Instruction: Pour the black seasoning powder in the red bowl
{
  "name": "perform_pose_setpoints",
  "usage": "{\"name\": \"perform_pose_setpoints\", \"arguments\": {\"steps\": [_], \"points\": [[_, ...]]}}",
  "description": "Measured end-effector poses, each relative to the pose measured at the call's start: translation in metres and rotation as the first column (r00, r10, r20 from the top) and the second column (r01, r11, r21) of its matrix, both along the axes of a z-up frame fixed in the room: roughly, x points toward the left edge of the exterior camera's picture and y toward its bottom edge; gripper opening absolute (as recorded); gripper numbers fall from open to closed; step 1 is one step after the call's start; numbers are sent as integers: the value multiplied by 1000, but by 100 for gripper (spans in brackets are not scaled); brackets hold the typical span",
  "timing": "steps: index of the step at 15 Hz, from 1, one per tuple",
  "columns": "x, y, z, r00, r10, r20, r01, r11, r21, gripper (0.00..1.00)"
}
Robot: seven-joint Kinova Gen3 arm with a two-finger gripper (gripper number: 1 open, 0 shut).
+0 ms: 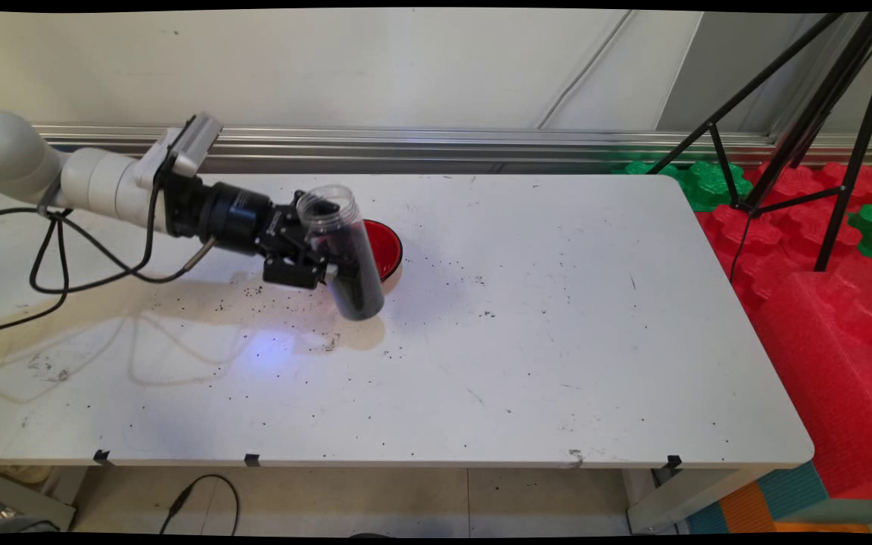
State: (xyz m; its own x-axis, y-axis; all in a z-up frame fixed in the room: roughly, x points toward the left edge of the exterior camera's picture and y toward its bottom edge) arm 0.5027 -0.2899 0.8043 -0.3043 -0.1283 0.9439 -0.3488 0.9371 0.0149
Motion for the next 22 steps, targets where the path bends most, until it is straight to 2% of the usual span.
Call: {"name": "perform_pose_setpoints", "arguments": {"steps": [9, 16, 22], "points": [[-9, -25, 32, 997, 76, -14, -77, 995, -62, 0], [-5, -49, 44, 988, 151, -6, -151, 981, -121, 0], [3, -69, 48, 976, 216, 5, -212, 964, -159, 0]]}}
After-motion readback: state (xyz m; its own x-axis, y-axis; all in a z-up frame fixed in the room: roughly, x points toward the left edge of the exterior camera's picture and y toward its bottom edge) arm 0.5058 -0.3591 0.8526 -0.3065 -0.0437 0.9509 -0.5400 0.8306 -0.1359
